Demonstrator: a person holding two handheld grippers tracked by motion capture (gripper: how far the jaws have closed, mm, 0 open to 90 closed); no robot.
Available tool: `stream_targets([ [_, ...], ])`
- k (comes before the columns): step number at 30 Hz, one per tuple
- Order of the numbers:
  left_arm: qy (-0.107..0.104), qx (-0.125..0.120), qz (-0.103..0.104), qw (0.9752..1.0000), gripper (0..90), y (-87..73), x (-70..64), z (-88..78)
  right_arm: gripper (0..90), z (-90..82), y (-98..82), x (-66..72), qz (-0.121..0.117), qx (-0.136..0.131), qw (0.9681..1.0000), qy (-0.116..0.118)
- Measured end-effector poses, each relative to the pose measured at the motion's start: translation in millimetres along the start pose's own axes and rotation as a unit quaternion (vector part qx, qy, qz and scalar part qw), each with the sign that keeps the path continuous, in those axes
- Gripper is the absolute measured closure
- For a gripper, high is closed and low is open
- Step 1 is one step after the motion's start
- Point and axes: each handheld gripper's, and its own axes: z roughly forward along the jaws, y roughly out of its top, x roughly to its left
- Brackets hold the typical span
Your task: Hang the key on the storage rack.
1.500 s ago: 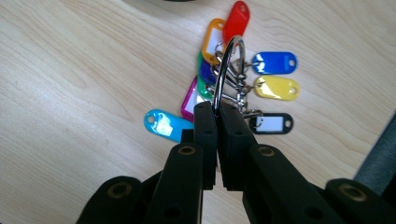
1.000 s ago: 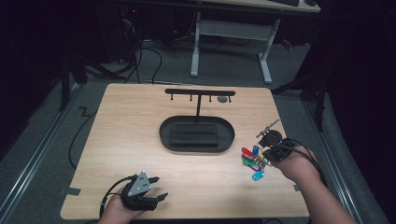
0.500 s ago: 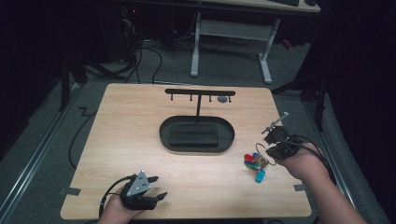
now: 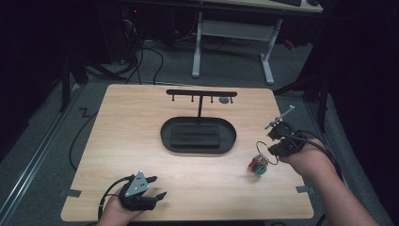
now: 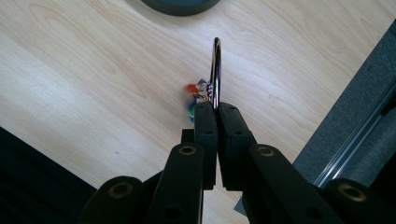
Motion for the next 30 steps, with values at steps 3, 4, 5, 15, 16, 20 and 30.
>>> stream_targets([
  [3, 0.001, -0.001, -0.001, 1.0, 35.1, 0.0, 0.0, -0.6, 87.9, -5.5, 2.9, 0.4, 0.003, -0.007, 0.9999, 0.007],
  [4, 0.001, -0.001, 0.0, 1.0, 35.1, 0.1, -0.1, -0.6, 87.9, -6.8, 4.3, 0.9, 0.0, -0.007, 0.9999, 0.007],
  [5, 0.001, -0.001, 0.0, 1.0, 35.1, 0.1, -0.2, -0.7, 88.0, -8.2, 5.9, 1.6, 0.0, -0.006, 0.9999, 0.01],
  [15, 0.001, -0.002, -0.001, 1.0, 35.1, 0.1, -0.3, -1.2, 87.9, -21.4, 23.0, 4.5, -0.008, -0.019, 0.9995, 0.023],
  [16, 0.002, -0.002, -0.001, 1.0, 35.0, 0.0, -0.1, -1.2, 87.9, -22.0, 24.7, 4.3, -0.009, -0.02, 0.9994, 0.025],
  [20, 0.003, 0.002, -0.001, 1.0, 35.0, -1.4, 0.5, -2.2, 87.9, -23.1, 31.3, 3.7, -0.01, -0.024, 0.9992, 0.029],
  [30, 0.029, 0.002, -0.022, 0.9993, 34.7, -9.0, 5.3, -13.2, 87.9, -17.3, 48.8, 4.7, -0.023, -0.034, 0.9984, 0.04],
])
